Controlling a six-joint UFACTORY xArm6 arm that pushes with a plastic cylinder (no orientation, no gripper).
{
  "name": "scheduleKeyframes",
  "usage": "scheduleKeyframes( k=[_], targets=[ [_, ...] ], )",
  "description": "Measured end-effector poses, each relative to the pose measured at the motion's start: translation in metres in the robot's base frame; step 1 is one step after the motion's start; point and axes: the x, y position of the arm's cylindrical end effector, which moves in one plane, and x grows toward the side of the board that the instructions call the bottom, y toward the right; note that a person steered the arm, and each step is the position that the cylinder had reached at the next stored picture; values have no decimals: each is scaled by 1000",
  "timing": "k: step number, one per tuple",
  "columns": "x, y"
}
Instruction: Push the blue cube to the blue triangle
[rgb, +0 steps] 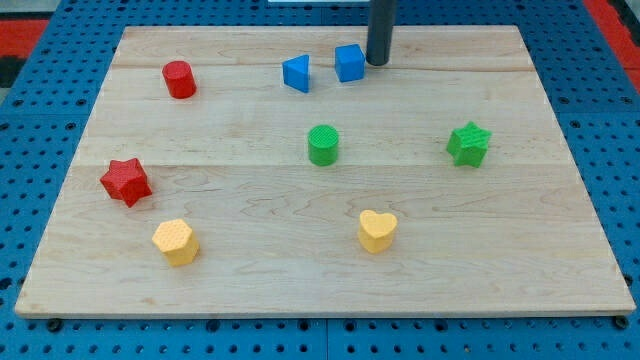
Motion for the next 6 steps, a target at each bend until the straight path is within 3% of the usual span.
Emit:
scheduleKeyframes(
  k=[2,3,4,5,6],
  targets=[
    [16,97],
    [-6,109],
    [-23,23],
    [-13,-56],
    [-4,-69]
  ],
)
